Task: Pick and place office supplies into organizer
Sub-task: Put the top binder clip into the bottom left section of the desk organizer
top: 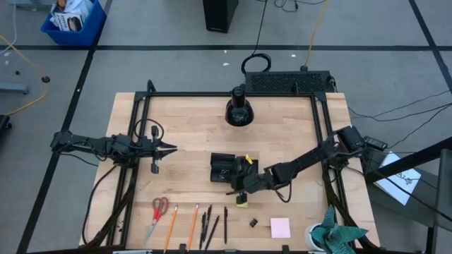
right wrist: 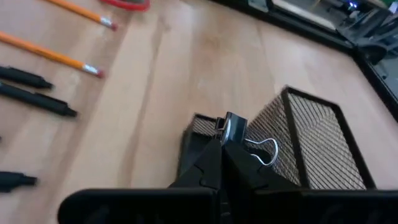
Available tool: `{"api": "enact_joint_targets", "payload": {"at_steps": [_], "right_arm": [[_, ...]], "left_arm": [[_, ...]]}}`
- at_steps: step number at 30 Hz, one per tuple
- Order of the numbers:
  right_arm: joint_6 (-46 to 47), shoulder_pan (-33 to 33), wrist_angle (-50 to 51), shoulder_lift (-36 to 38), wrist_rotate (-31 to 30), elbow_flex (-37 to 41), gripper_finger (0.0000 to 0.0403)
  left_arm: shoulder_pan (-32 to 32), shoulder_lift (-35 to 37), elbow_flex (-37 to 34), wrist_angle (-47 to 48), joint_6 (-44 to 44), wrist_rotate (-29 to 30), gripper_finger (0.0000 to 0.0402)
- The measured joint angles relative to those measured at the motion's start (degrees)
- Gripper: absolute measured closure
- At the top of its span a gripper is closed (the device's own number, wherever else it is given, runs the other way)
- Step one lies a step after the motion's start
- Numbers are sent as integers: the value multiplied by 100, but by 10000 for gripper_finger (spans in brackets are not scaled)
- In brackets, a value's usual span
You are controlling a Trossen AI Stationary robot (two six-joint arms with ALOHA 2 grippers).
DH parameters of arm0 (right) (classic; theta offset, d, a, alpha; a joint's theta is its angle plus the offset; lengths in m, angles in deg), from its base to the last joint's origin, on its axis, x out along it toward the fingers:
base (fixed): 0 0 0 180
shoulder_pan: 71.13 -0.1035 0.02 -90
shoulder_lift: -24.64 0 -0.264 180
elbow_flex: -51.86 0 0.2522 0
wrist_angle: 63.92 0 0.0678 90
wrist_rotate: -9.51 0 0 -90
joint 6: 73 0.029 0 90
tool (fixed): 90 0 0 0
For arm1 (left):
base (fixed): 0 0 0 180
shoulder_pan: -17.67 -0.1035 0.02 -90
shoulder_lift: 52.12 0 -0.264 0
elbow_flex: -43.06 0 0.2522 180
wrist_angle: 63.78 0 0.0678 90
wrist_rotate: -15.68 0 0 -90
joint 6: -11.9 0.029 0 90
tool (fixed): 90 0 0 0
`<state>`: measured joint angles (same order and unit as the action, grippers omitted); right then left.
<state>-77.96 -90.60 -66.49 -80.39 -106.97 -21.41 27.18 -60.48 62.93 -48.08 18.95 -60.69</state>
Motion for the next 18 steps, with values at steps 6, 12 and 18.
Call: {"api": "enact_joint_targets", "payload": {"at_steps": [6, 12, 18], "right_arm": [[82, 138, 42, -271, 114, 2, 403], [148, 263, 0, -520, 106, -8, 403], [289, 292, 4, -529, 115, -9, 402]], "left_arm": [[1, 2, 0, 0, 15, 2, 355], [-2, 1, 0, 1, 8, 0, 355], [1, -1, 0, 2, 15, 0, 355]]}}
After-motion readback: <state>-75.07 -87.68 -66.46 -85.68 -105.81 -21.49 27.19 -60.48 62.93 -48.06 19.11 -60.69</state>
